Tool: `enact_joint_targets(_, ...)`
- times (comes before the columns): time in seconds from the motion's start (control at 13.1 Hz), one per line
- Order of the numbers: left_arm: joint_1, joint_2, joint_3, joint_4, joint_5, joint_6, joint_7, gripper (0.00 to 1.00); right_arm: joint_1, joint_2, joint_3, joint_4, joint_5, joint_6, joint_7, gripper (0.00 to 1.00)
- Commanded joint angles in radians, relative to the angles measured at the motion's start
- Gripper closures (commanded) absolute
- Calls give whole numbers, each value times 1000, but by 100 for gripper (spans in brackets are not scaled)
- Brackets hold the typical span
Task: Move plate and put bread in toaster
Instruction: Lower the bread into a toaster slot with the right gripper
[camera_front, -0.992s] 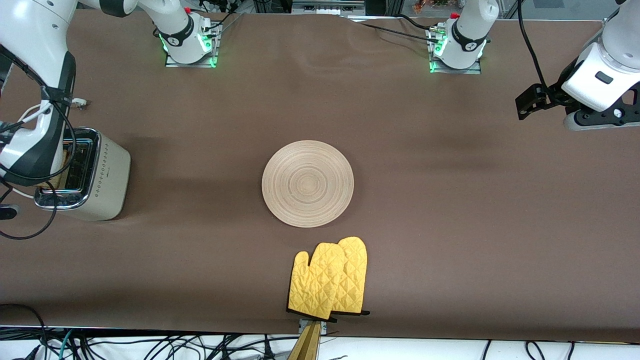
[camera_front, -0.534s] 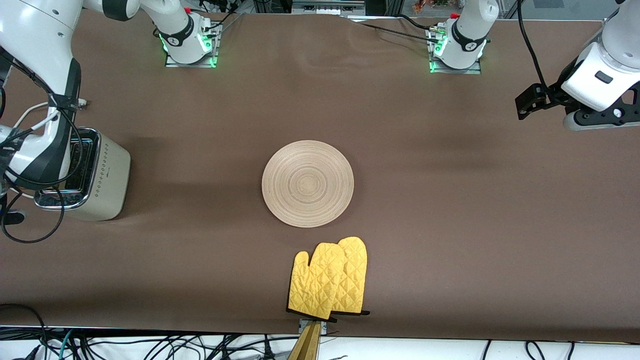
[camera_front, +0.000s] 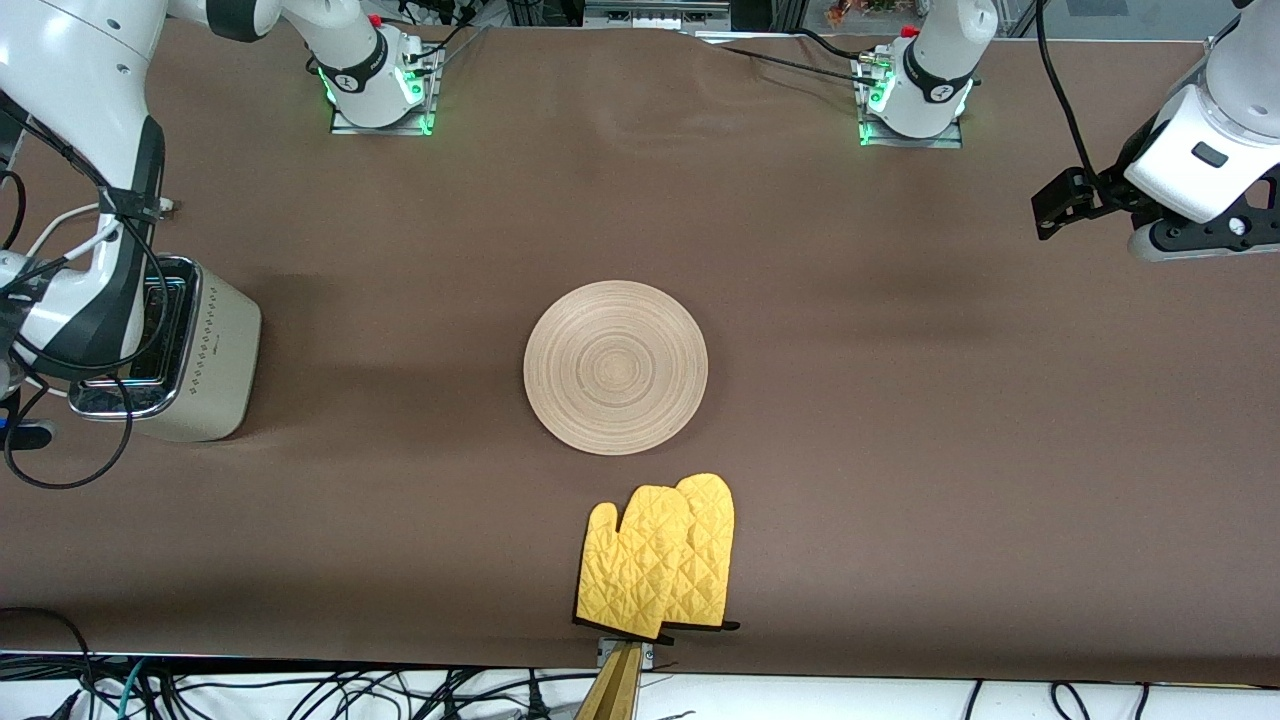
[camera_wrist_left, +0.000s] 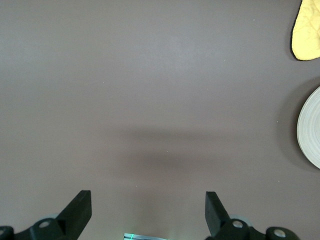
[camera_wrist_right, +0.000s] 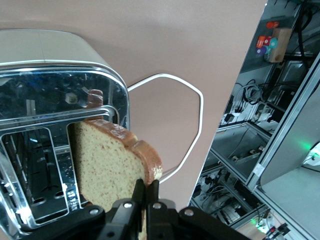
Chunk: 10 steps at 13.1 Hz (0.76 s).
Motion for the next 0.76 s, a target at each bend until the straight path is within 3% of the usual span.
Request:
enact_joint_targets(0.0, -1, 6, -5, 25, 36, -14, -7, 0, 0, -7, 0, -14, 35, -9, 31, 100)
enact_joint_targets(0.46, 0, 6, 0, 25, 36, -14, -6, 0, -1, 13, 0, -22, 105, -6, 56, 100)
enact_joint_targets(0.61, 0, 8, -2, 25, 34, -11, -4, 0, 3, 13, 0, -20, 106, -6, 61, 74)
enact_joint_targets(0.69, -1, 6, -3, 25, 33, -11, -1, 0, 5, 13, 0, -19, 106, -6, 62, 51)
